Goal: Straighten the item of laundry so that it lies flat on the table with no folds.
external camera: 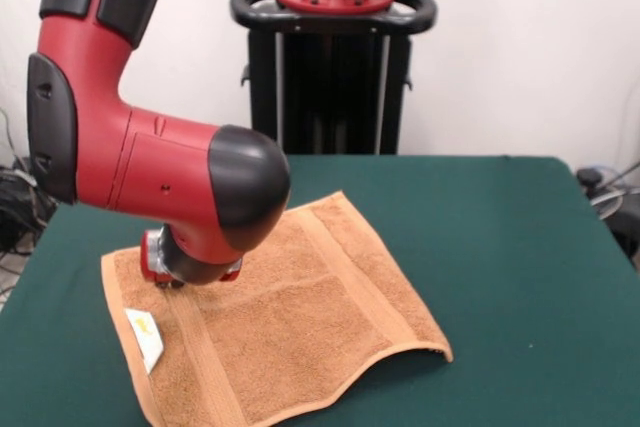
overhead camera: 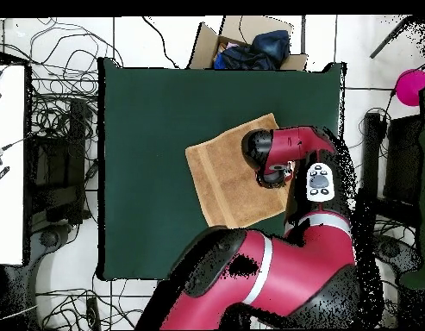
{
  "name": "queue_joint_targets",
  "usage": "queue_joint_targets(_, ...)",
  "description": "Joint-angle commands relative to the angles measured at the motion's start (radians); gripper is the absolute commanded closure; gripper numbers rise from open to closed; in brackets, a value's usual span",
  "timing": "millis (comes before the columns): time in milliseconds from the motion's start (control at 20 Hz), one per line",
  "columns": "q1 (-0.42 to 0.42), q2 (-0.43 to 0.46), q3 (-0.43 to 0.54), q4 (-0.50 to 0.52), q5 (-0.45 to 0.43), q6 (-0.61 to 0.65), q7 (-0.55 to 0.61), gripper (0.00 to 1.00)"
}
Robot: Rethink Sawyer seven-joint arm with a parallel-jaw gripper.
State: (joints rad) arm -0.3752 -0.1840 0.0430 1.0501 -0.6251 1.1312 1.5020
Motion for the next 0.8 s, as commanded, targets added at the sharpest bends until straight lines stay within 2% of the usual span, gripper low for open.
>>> queue_joint_targets(50,0.013,0.092,-0.034,-0.026,-0.101,0.006,-0.052,1.0)
queue_joint_targets(800,-0.001,0.107,-0.043,-0.047,-0.147,-0.01,-0.087,1.0)
